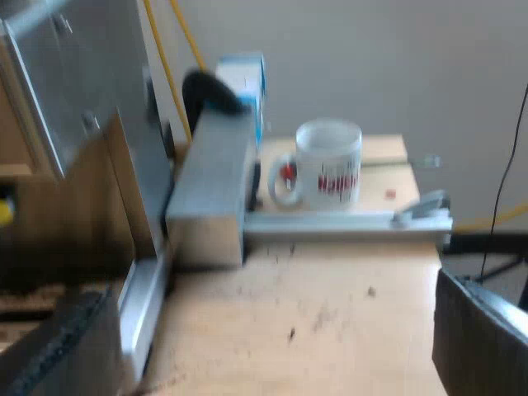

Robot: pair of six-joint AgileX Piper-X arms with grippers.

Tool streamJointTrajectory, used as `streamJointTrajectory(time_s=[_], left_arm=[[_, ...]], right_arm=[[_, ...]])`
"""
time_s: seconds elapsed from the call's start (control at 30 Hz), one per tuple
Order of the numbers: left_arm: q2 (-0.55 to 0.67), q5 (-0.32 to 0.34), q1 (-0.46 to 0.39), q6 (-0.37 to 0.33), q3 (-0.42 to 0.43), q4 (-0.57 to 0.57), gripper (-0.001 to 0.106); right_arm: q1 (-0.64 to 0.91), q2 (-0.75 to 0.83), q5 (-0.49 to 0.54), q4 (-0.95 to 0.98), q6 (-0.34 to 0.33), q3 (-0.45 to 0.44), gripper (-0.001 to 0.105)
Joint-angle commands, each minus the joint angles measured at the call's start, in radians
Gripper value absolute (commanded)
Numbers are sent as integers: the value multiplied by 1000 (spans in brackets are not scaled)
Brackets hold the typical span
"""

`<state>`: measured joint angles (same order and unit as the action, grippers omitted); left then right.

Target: Pour the beans into the coffee machine

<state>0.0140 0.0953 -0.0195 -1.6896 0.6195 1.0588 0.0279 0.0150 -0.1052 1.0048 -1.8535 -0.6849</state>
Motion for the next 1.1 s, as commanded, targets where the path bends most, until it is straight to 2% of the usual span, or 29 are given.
streamJointTrajectory(time_s=[0.03, 0.13, 0.4, 1.1], left_arm=[[138, -15, 1, -2, -48, -17, 67], [138, -15, 1, -2, -91, -17, 67], [138, -11, 1, -2, -101, -33, 67], [138, -11, 1, -2, -104, -40, 67]], right_arm=[[-1, 37, -4, -15, -6, 44, 78], [-1, 37, -4, -12, -6, 87, 78], [-1, 36, -4, 25, -6, 158, 78], [-1, 36, -4, 23, -6, 159, 78]])
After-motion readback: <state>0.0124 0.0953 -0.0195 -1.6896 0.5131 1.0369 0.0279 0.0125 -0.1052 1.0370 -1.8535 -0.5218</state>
